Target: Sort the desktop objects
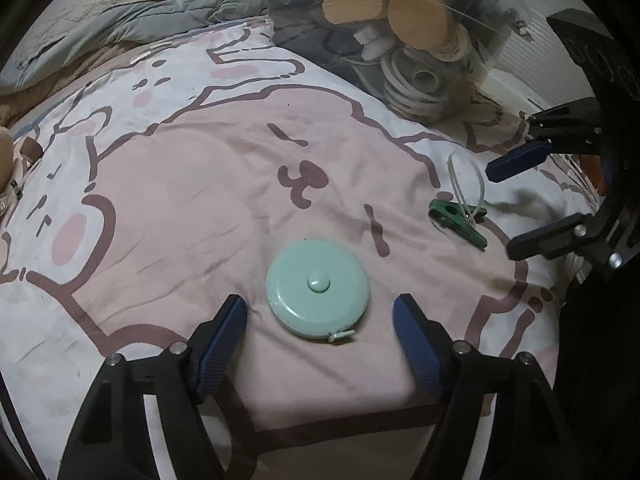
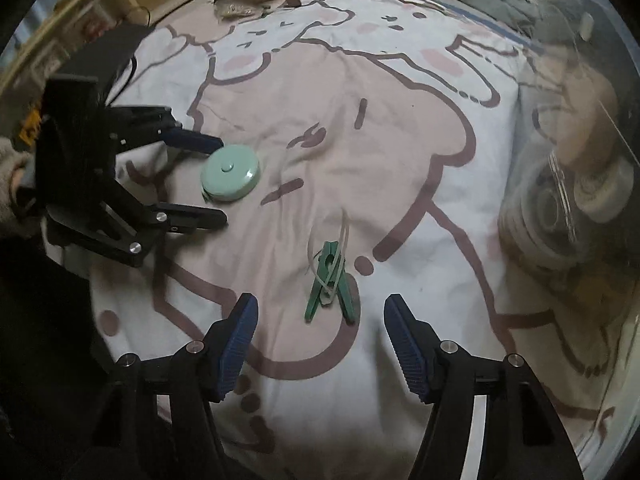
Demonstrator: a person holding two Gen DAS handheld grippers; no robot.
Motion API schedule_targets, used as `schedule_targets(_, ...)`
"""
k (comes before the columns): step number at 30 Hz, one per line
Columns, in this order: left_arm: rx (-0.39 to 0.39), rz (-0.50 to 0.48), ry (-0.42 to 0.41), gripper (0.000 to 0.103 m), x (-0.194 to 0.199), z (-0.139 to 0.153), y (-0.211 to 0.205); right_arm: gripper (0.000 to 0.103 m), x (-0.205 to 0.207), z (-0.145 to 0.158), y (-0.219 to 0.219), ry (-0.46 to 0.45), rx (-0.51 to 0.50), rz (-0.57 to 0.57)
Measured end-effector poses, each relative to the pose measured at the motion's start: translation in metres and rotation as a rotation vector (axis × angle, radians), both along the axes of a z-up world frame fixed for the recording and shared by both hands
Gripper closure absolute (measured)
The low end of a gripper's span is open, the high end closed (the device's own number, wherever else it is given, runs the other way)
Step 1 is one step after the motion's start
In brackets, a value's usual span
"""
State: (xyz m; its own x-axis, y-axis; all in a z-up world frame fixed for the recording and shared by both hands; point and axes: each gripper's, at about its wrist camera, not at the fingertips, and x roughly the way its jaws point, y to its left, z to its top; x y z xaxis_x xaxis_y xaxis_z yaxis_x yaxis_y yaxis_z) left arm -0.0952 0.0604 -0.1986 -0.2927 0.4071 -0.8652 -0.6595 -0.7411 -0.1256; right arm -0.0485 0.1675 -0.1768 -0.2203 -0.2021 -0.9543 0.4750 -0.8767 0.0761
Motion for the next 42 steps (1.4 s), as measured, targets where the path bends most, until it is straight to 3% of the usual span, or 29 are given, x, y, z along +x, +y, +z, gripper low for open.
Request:
schedule_targets(4, -0.018, -0.003, 0.003, 0.027, -0.001, 0.0, 0.005, 0.043, -0.01, -0.013, -0.004, -0.006, 0.029, 0.005)
schedule_targets(6, -0.023, -0.001, 0.001, 0.027, -0.002, 0.0, 0.006, 0.058, -0.014, -0.023, -0.004, -0.036, 0.047, 0.008)
schedule_targets(8, -0.034, -0.007, 0.01, 0.045, -0.001, 0.001, 0.008, 0.067, -0.014, -0.028, -0.002, -0.054, 0.053, 0.008)
schedule_targets(10, -0.045, -0.01, 0.019, 0.053, -0.002, 0.002, 0.008, 0.073, -0.016, -0.026, 0.002, -0.053, 0.039, 0.0)
schedule_targets(16, -0.011, 0.011, -0.005, 0.053, -0.007, 0.009, 0.004, 0.073, -0.02, -0.003, 0.014, -0.008, -0.031, -0.051)
schedule_targets(20, 0.011, 0.017, 0.011, 0.053, -0.009, 0.021, 0.003, 0.073, -0.023, 0.028, 0.029, 0.062, -0.1, -0.106)
schedule_targets(21, 0.018, 0.02, 0.016, 0.053, -0.009, 0.025, 0.003, 0.089, -0.024, 0.041, 0.035, 0.091, -0.125, -0.124)
schedule_targets(22, 0.027, 0.023, 0.023, 0.053, -0.01, 0.03, 0.003, 0.093, -0.024, 0.051, 0.039, 0.108, -0.147, -0.14)
schedule_targets(30, 0.093, 0.041, 0.078, 0.053, -0.016, 0.071, 0.002, 0.093, -0.025, 0.105, 0.066, 0.24, -0.256, -0.227)
schedule_targets(34, 0.111, 0.041, 0.087, 0.053, -0.016, 0.08, 0.002, 0.093, -0.028, 0.081, 0.054, 0.172, -0.2, -0.179)
schedule_targets(38, 0.106, 0.023, 0.092, 0.053, -0.01, 0.081, 0.004, 0.092, -0.028, 0.045, 0.034, 0.088, -0.073, -0.09)
schedule_targets(40, 0.108, 0.018, 0.09, 0.053, -0.008, 0.081, 0.005, 0.083, -0.027, 0.033, 0.031, 0.057, -0.037, -0.061)
schedule_targets(42, 0.111, 0.017, 0.085, 0.053, -0.008, 0.08, 0.005, 0.029, -0.024, 0.028, 0.032, 0.038, -0.023, -0.042)
